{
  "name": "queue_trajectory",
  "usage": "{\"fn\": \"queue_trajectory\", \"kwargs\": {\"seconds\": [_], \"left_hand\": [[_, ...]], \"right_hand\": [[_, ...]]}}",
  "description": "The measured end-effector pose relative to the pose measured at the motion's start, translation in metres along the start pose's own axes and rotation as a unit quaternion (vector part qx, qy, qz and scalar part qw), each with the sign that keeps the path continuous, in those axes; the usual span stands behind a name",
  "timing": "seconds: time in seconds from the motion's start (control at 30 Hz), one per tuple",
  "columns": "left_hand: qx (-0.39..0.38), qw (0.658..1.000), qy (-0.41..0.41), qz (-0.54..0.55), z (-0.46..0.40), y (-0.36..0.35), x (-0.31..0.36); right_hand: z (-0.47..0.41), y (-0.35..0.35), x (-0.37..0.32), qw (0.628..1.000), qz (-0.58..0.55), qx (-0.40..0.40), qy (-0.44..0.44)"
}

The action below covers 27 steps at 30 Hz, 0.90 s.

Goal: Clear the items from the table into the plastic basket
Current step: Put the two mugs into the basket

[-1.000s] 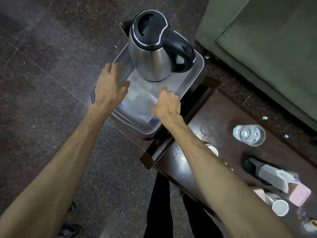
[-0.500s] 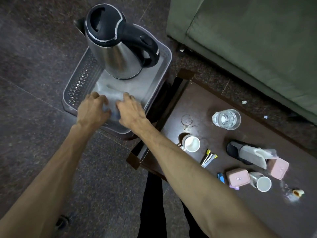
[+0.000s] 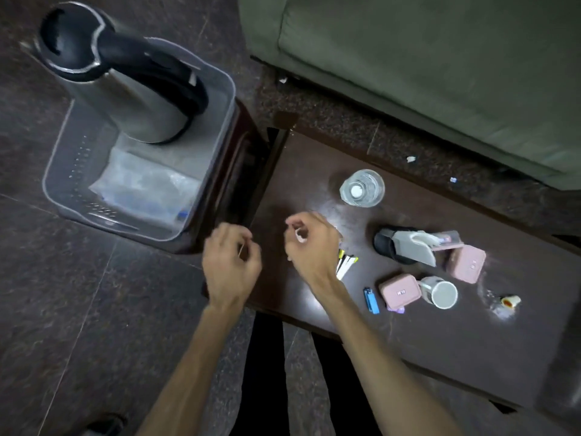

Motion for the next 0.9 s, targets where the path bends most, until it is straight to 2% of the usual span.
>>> {"fn": "queue_trajectory", "kwargs": {"seconds": [0.13, 0.27, 0.43, 0.53, 0.6, 0.67, 0.77, 0.83, 0.9], "left_hand": [[-0.141, 0.990, -0.004, 0.019, 0.051, -0.057, 0.049], [-0.237, 0.972, -0.006, 0.010, 0.091, -0.103, 0.079], [-0.306, 0.952, -0.008, -0.020, 0.126, -0.150, 0.112], [-0.318, 0.946, -0.040, -0.054, 0.139, -0.179, 0.137], [-0.339, 0.937, -0.050, -0.068, 0.144, -0.202, 0.155], [-0.362, 0.924, -0.070, -0.101, 0.152, -0.224, 0.172], [-0.375, 0.910, -0.091, -0.153, 0.163, -0.249, 0.188], [-0.358, 0.915, -0.088, -0.165, 0.169, -0.257, 0.195], [-0.303, 0.936, -0.080, -0.162, 0.169, -0.252, 0.198]], "right_hand": [[0.019, 0.052, 0.070, 0.995, 0.035, 0.030, -0.091], [0.041, 0.099, 0.129, 0.983, 0.037, 0.047, -0.174], [0.068, 0.158, 0.189, 0.957, 0.010, 0.125, -0.263], [0.074, 0.191, 0.217, 0.936, 0.021, 0.208, -0.283], [0.073, 0.210, 0.237, 0.928, 0.025, 0.229, -0.293], [0.069, 0.223, 0.257, 0.929, 0.045, 0.198, -0.309], [0.064, 0.229, 0.277, 0.942, 0.077, 0.105, -0.309], [0.063, 0.229, 0.286, 0.956, 0.095, 0.044, -0.274], [0.065, 0.226, 0.292, 0.968, 0.128, -0.003, -0.216]]}}
Point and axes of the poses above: each hand's wrist, its own z-axis away from the middle knuckle, its own y-axis out of the back of the hand, x = y × z, the point moved 2 cm from there along -z, towards the middle knuckle, and after that the axes turned 1 degree about x, right-handed, at the moved point
